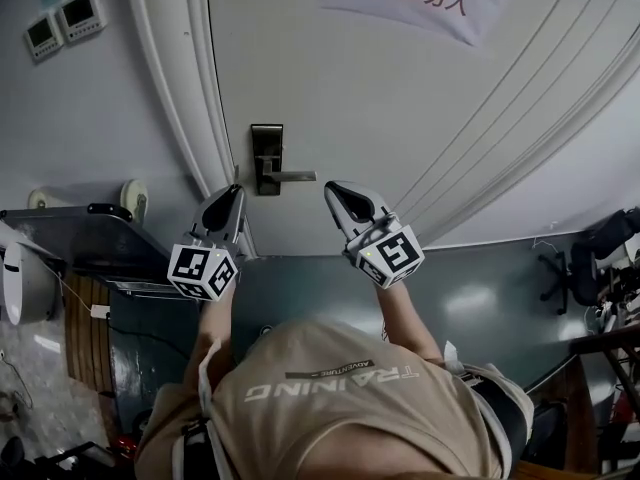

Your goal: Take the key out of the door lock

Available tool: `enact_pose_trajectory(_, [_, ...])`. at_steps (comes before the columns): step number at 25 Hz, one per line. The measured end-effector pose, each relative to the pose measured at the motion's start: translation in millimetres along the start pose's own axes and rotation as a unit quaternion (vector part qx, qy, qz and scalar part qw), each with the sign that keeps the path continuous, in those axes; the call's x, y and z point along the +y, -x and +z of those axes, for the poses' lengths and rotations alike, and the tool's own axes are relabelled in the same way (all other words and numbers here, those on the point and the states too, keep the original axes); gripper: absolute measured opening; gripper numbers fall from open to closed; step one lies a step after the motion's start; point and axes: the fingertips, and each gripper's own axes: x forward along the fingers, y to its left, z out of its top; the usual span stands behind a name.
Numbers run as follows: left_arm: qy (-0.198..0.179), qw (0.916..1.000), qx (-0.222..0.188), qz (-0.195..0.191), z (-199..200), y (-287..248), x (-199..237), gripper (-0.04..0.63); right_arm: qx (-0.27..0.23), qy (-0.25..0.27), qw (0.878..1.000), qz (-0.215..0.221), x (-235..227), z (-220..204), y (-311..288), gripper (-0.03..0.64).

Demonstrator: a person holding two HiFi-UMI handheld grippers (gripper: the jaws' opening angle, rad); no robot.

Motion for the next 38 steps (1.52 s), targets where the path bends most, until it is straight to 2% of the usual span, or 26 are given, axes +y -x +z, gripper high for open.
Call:
enact_pose_trajectory(5, [-0.026, 0.9996, 0.003, -0.001, -2.6, -1.7, -3.9, 0.023, 0.019, 0.0, 1.0, 0.008, 2.3, -15.0, -2.1, 0.014])
enact_pose_trajectory(9, [-0.048, 0.9987, 0.018, -0.002, -12.5, -5.3, -0.6, 0.023, 0.014, -0.044, 0.999, 0.02, -3.1, -27.0, -9.4, 0.014])
enact_pose_trajectory(11, [-0.048, 0.9986, 0.02, -0.001, -14.3, -8.4, 6.9, 0.023, 0.01, -0.063, 0.998, 0.026, -5.2, -31.0, -15.9, 0.014])
enact_pose_trajectory(17, [-0.038, 0.9989, 0.028, -0.003, -12.2, -31.4, 27.9, 0.023, 0.023, -0.063, 0.997, 0.036, -14.0, -34.4, -37.3, 0.015])
enact_pose_trajectory(23, [-0.038, 0.9983, 0.041, -0.013, 1.9, -51.7, 25.7, 0.023, 0.046, -0.073, 0.996, 0.039, -32.4, -32.8, -46.7, 0.014])
enact_pose_trajectory(31, [-0.025, 0.9968, 0.076, 0.002, -11.3, -54.1, 31.8, 0.023, 0.072, -0.093, 0.992, 0.054, -35.2, -51.9, -51.4, 0.014])
enact_pose_trajectory(38, [-0.024, 0.9955, 0.091, 0.005, -30.0, -52.3, 21.9, 0.023, 0.092, -0.066, 0.99, 0.08, -19.9, -70.8, -45.7, 0.014])
